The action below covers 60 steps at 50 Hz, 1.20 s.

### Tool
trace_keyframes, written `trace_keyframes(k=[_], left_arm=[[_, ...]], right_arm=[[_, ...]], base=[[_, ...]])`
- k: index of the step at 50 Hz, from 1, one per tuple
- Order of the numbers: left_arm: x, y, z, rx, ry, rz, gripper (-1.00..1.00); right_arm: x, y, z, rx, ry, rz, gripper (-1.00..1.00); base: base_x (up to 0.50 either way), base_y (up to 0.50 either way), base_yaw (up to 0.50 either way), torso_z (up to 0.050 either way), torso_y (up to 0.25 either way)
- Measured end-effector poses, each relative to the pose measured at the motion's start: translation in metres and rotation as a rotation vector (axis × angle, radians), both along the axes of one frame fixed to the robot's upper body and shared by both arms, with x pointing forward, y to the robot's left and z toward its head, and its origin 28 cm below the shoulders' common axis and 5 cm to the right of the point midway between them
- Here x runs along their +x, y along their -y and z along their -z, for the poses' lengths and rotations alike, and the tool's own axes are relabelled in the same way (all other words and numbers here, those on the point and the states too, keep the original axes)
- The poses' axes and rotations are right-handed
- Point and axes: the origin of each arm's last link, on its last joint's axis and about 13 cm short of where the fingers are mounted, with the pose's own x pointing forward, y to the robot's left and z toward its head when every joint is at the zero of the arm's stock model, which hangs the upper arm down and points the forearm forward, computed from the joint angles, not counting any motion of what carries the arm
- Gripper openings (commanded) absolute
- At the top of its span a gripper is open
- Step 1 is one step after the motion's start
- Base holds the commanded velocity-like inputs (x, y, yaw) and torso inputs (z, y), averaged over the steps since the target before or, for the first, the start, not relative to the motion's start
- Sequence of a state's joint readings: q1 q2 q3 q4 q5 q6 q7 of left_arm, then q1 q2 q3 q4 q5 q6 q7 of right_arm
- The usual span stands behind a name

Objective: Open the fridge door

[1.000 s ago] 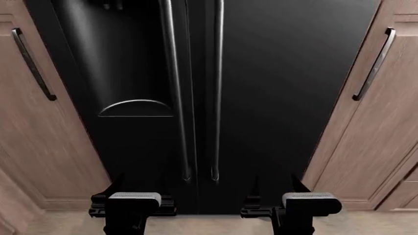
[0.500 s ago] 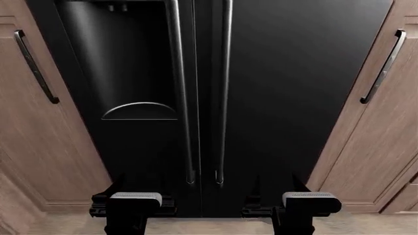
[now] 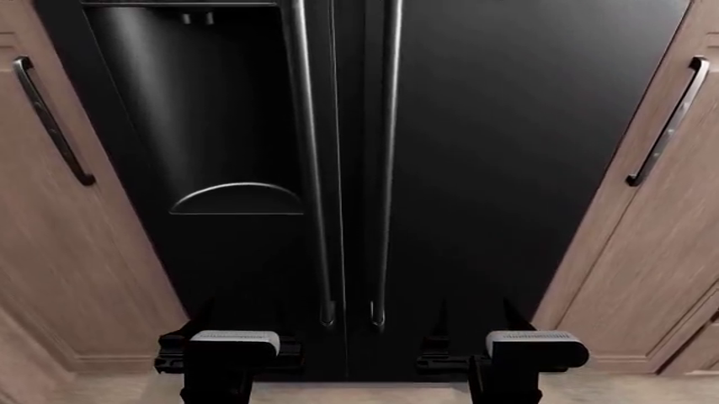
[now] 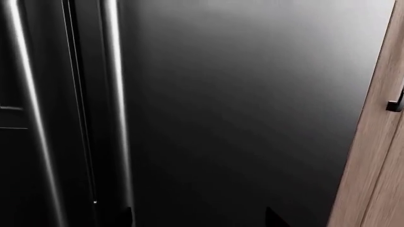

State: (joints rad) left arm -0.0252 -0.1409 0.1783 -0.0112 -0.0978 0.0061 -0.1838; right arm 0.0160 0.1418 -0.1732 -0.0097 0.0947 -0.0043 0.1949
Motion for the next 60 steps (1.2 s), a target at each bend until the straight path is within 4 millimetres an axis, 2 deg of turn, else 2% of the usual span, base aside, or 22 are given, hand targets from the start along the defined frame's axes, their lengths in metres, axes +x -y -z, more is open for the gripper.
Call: trace_keyframes(k=[17,22,26,32,45,60], left_arm=[[0.001,-0.001,0.000,0.004,-0.015,-0.004,1.00],[0.008,-0.001,-0.008,-0.005,-0.029,-0.006,1.00],[0.016,0.002,-0.024,-0.007,-0.027,0.011,1.00],[0.034,0.010,-0.058,-0.016,-0.001,0.059,1.00],[0.083,0.021,-0.119,-0.024,0.018,0.135,1.00],[0.129,0.036,-0.166,0.010,0.042,0.162,1.00]], right_arm=[[0.000,0.000,0.000,0.019,0.003,0.004,1.00],[0.000,0.000,0.000,0.025,-0.001,0.005,1.00],[0.001,0.000,0.001,0.030,-0.012,0.006,1.00],[0.000,0.000,0.002,0.038,-0.023,0.006,1.00],[0.000,0.000,0.004,0.053,-0.039,0.003,1.00],[0.000,0.001,0.005,0.060,-0.045,0.002,1.00]], base=[[0.04,0.00,0.00,0.000,0.000],[0.00,0.00,0.00,0.000,0.000],[0.00,0.00,0.00,0.000,0.000],[0.00,0.00,0.00,0.000,0.000],[0.00,0.00,0.00,0.000,0.000],[0.00,0.00,0.00,0.000,0.000]])
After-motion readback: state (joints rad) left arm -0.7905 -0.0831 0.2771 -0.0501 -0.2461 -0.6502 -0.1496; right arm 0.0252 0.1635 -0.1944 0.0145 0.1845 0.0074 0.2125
